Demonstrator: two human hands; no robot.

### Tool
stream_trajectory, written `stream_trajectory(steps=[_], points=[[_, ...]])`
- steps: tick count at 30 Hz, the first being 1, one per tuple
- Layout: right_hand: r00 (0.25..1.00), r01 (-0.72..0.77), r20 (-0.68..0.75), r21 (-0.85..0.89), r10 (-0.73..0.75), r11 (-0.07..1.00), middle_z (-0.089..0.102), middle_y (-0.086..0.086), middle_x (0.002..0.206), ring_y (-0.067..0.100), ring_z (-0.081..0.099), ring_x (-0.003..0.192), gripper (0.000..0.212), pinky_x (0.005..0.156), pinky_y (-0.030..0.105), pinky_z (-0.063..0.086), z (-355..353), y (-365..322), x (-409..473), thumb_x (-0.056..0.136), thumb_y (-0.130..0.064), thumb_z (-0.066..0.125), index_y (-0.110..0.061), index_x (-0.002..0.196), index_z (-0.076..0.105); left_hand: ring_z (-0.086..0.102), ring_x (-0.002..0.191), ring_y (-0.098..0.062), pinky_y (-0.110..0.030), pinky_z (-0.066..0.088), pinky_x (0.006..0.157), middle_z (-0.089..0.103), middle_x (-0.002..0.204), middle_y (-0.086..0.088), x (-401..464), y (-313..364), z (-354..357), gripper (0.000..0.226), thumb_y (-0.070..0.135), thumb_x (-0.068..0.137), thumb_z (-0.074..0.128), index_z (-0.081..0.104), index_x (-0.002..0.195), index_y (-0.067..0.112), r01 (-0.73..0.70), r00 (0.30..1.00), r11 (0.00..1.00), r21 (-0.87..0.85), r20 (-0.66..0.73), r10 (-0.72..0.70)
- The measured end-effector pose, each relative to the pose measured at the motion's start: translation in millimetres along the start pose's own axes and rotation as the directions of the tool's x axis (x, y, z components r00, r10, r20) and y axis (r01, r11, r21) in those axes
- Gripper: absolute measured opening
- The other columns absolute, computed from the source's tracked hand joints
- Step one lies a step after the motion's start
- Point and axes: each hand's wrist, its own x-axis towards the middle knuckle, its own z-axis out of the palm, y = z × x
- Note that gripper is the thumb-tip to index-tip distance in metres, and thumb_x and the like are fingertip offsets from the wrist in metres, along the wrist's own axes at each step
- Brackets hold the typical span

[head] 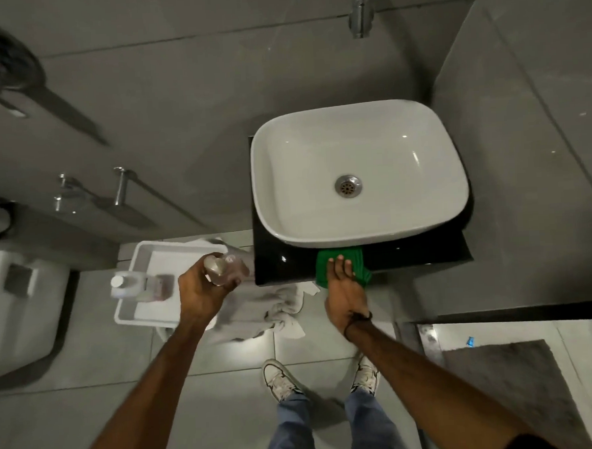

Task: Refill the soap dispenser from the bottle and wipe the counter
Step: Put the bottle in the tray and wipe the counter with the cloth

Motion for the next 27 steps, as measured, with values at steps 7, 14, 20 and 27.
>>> stream_trajectory(steps=[7, 14, 20, 27], points=[[0.96, 0.279, 0.004, 0.042, -0.279, 0.959, 0.004, 0.012, 0.169, 0.031, 0.001, 0.156, 0.07, 0.127, 0.042, 0.008, 9.5, -135.1, 28.3, 0.096, 0.004, 0.037, -0.006, 0.159, 0.009, 0.069, 0.079, 0.005, -0.002, 0.05, 0.07, 0.076, 0.099, -0.009, -6.0, -16.6, -33.8, 0.044, 0.006, 0.063, 0.095, 0.072, 0.099, -0.001, -0.018, 0.997, 1.0, 0.024, -0.08, 0.02], [0.905, 0.423, 0.044, 0.002, -0.423, 0.906, 0.003, 0.003, 0.17, 0.023, 0.002, 0.157, 0.085, 0.127, 0.036, 0.003, 15.8, -93.1, 23.3, 0.093, -0.011, 0.061, -0.015, 0.161, 0.01, 0.07, 0.084, 0.005, -0.009, 0.053, 0.072, 0.077, 0.09, 0.014, -3.6, -21.8, -28.4, 0.04, 0.012, 0.059, 0.098, 0.069, 0.087, 0.008, 0.023, 1.0, 1.0, -0.011, -0.011, -0.024], [0.954, 0.296, -0.055, 0.035, -0.294, 0.954, 0.008, 0.003, 0.169, 0.022, 0.004, 0.157, 0.082, 0.127, 0.034, 0.003, 0.1, 14.0, 11.5, 0.086, 0.013, 0.039, -0.015, 0.16, 0.019, 0.074, 0.092, -0.015, -0.04, 0.061, 0.087, 0.077, 0.096, 0.008, -0.2, -5.3, 6.2, 0.055, 0.041, 0.054, 0.099, 0.073, 0.1, 0.025, 0.059, 0.997, 0.998, 0.034, 0.049, -0.06], [0.993, 0.065, -0.109, 0.095, -0.055, 0.993, 0.022, 0.011, 0.165, 0.03, 0.016, 0.155, 0.085, 0.126, 0.037, 0.016, -41.6, 142.1, -2.3, 0.077, 0.014, 0.053, -0.008, 0.155, 0.03, 0.071, 0.086, 0.0, -0.02, 0.056, 0.078, 0.076, 0.09, 0.014, 0.1, 12.6, 41.5, 0.048, 0.044, 0.056, 0.097, 0.071, 0.093, 0.03, 0.045, 0.996, 0.995, 0.088, 0.067, -0.051]])
